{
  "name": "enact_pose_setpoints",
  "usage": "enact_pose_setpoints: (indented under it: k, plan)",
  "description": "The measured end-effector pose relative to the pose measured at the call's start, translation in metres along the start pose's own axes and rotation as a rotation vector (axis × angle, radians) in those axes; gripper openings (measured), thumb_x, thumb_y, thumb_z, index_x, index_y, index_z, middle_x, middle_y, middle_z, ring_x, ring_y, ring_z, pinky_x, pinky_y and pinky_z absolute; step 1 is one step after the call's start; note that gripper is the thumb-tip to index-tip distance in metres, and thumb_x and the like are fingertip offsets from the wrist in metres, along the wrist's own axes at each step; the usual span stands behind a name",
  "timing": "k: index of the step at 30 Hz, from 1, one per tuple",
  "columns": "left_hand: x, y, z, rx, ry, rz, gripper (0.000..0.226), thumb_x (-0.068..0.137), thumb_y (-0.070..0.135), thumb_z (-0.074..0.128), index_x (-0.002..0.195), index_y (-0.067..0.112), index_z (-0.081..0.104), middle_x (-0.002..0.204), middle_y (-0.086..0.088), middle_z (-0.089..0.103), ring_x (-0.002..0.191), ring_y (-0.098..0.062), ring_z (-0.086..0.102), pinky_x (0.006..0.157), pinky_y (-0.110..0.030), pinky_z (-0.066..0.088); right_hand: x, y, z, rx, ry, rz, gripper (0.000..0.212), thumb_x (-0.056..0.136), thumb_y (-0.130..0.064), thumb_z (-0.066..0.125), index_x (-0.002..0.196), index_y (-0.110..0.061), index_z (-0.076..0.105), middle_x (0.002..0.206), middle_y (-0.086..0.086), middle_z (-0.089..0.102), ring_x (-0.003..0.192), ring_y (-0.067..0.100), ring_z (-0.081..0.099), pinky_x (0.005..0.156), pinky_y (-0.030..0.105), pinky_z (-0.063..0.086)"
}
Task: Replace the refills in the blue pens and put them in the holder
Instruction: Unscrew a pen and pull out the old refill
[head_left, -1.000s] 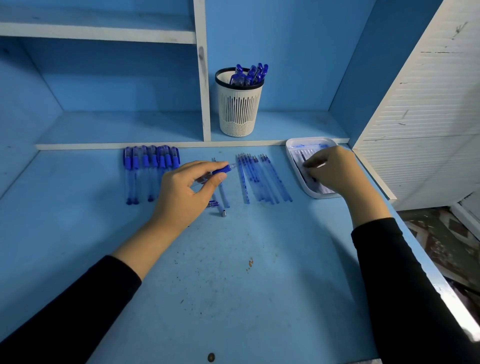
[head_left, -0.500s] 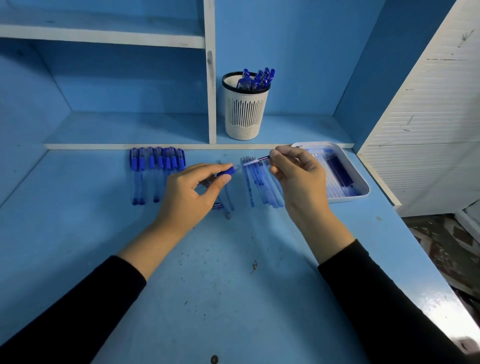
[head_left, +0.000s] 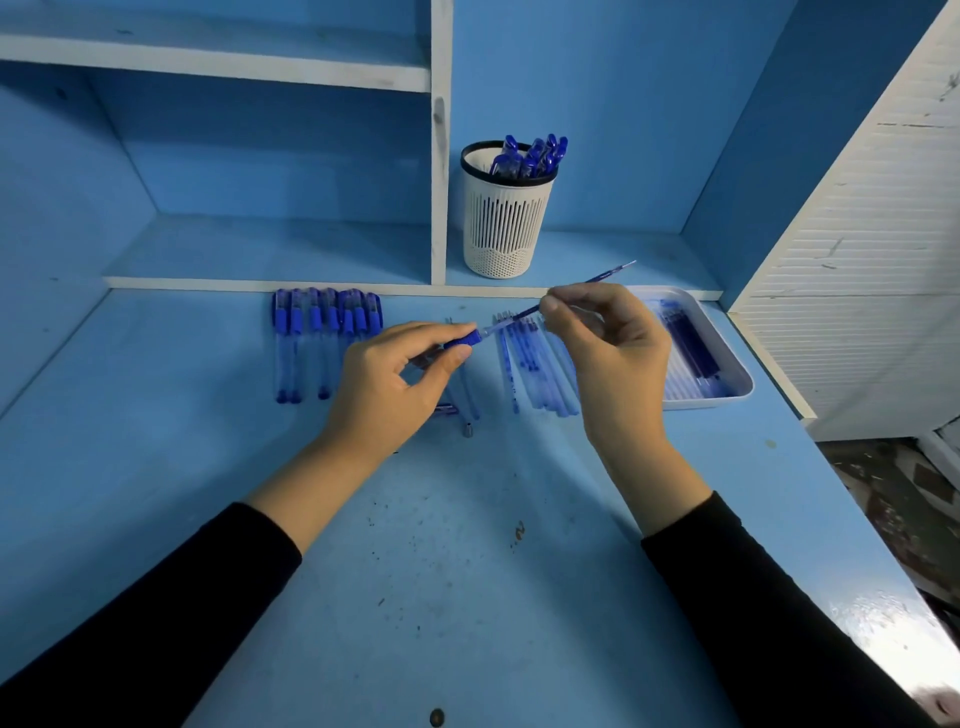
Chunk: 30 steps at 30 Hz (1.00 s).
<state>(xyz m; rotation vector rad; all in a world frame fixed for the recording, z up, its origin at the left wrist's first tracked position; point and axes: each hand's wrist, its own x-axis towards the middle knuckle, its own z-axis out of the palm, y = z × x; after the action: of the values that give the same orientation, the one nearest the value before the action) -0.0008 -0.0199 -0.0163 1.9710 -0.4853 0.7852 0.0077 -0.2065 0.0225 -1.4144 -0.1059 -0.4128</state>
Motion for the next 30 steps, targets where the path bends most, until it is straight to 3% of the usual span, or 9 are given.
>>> enact_pose_setpoints:
  k: [4, 7, 11, 15, 18, 21, 25, 30]
  plan:
    - [0.000, 0.003, -0.001, -0.004, -0.003, 0.025, 0.021, 0.087, 0.007, 0.071, 0.107, 0.003, 0.073, 0.099, 0.000, 0.073, 0.080, -0.016, 0.068, 0.076, -0.028, 0.057, -0.012, 0.002, 0.008, -0.111, -0.210, -0.085, 0.013, 0.091, 0.003, 0.060, 0.098, -0.003, 0.069, 0.088, 0.008, 0.072, 0.084, 0.016, 0.069, 0.083, 0.028, 0.054]
    - [-0.001, 0.001, -0.004, -0.003, -0.011, 0.022, 0.020, 0.088, 0.006, 0.071, 0.107, 0.003, 0.074, 0.099, -0.002, 0.074, 0.081, -0.016, 0.068, 0.075, -0.027, 0.056, -0.015, 0.005, 0.010, -0.181, -0.200, -0.148, 0.012, 0.094, 0.000, 0.056, 0.102, -0.005, 0.064, 0.090, 0.010, 0.070, 0.087, 0.017, 0.070, 0.085, 0.033, 0.054]
    - [-0.003, 0.001, -0.009, 0.015, 0.001, 0.045, 0.021, 0.087, 0.008, 0.072, 0.107, 0.004, 0.074, 0.099, 0.001, 0.072, 0.079, -0.014, 0.068, 0.075, -0.022, 0.055, -0.013, 0.006, 0.010, -0.208, -0.100, -0.179, 0.012, 0.085, -0.001, 0.069, 0.092, -0.008, 0.064, 0.090, 0.010, 0.064, 0.082, 0.016, 0.063, 0.079, 0.026, 0.051]
    - [-0.003, 0.000, -0.012, 0.018, -0.005, 0.027, 0.021, 0.086, 0.008, 0.073, 0.106, 0.004, 0.074, 0.099, -0.001, 0.074, 0.079, -0.018, 0.070, 0.076, -0.026, 0.057, -0.014, 0.009, 0.008, -0.279, -0.211, -0.242, 0.015, 0.088, 0.005, 0.061, 0.096, -0.004, 0.069, 0.094, 0.009, 0.064, 0.085, 0.010, 0.063, 0.081, 0.024, 0.050]
    - [-0.004, 0.001, -0.014, 0.004, -0.010, 0.001, 0.022, 0.085, 0.010, 0.073, 0.106, 0.004, 0.074, 0.100, -0.002, 0.074, 0.083, -0.018, 0.071, 0.078, -0.031, 0.058, -0.016, 0.009, 0.009, -0.239, -0.291, -0.182, 0.013, 0.092, -0.001, 0.056, 0.101, -0.005, 0.064, 0.091, 0.006, 0.067, 0.084, 0.014, 0.069, 0.081, 0.033, 0.054]
    - [-0.005, 0.004, -0.018, 0.000, -0.012, 0.001, 0.023, 0.084, 0.010, 0.074, 0.106, 0.004, 0.074, 0.101, 0.002, 0.073, 0.086, -0.011, 0.070, 0.081, -0.023, 0.056, -0.018, 0.008, 0.010, -0.243, -0.311, -0.165, 0.008, 0.091, -0.004, 0.061, 0.094, -0.011, 0.063, 0.087, 0.005, 0.068, 0.083, 0.020, 0.069, 0.080, 0.038, 0.055]
    - [-0.008, 0.005, -0.021, -0.002, -0.049, -0.008, 0.021, 0.083, 0.009, 0.075, 0.104, 0.006, 0.075, 0.100, 0.008, 0.071, 0.090, -0.002, 0.069, 0.083, -0.014, 0.053, -0.022, 0.007, 0.011, -0.294, -0.379, -0.165, 0.012, 0.086, -0.003, 0.069, 0.091, -0.013, 0.070, 0.088, 0.003, 0.070, 0.083, 0.015, 0.066, 0.080, 0.022, 0.051]
    - [-0.012, 0.002, -0.031, -0.010, -0.061, -0.055, 0.021, 0.086, 0.011, 0.074, 0.107, 0.010, 0.074, 0.102, 0.003, 0.073, 0.091, -0.006, 0.070, 0.084, -0.021, 0.055, -0.026, 0.002, 0.007, -0.160, -0.373, 0.087, 0.018, 0.088, -0.008, 0.069, 0.104, -0.013, 0.070, 0.092, 0.001, 0.073, 0.083, 0.008, 0.067, 0.079, 0.016, 0.049]
